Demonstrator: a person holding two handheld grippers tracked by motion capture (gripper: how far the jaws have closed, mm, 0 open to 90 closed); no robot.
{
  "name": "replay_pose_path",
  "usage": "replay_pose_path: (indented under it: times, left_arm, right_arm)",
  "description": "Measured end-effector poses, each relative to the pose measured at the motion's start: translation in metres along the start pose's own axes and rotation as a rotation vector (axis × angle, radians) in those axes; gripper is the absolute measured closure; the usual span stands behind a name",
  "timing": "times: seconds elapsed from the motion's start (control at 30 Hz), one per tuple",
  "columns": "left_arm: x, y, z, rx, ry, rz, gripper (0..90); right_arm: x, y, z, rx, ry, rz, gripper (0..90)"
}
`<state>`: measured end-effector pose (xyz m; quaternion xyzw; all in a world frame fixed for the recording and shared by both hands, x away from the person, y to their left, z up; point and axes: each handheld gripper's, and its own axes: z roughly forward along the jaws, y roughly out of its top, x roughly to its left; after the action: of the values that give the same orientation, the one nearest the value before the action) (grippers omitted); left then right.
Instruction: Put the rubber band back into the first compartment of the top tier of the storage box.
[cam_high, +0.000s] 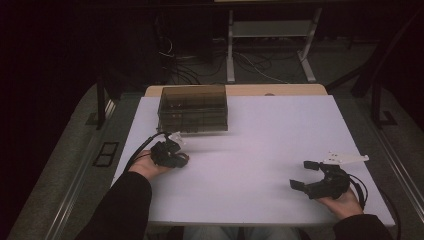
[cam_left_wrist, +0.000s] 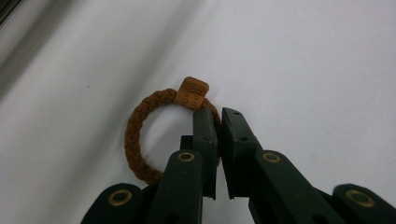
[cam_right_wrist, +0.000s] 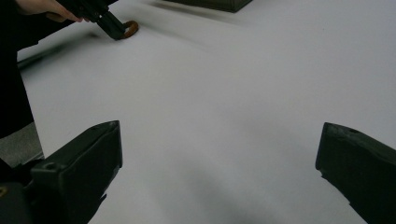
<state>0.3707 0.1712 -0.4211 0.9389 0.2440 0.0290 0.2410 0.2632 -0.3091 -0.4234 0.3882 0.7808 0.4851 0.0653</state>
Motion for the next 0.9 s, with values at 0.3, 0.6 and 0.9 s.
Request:
replay_pose_path:
  times: [0.3, 0.6, 0.9]
  left_arm:
    - [-0.006, 0.002, -0.007, -0.026, -0.030, 0.020, 83.3]
    - [-0.007, 0.007, -0.018, -0.055, -0.046, 0.026, 83.3]
    - [-0.008, 0.010, -0.033, -0.073, -0.049, 0.045, 83.3]
  right_arm:
    - [0.000, 0.000, 0.000, 0.003, -0.002, 0.000, 0.3]
    - [0.000, 0.000, 0.000, 0.004, 0.001, 0.001, 0.3]
    - [0.000, 0.000, 0.000, 0.001, 0.002, 0.003, 0.3]
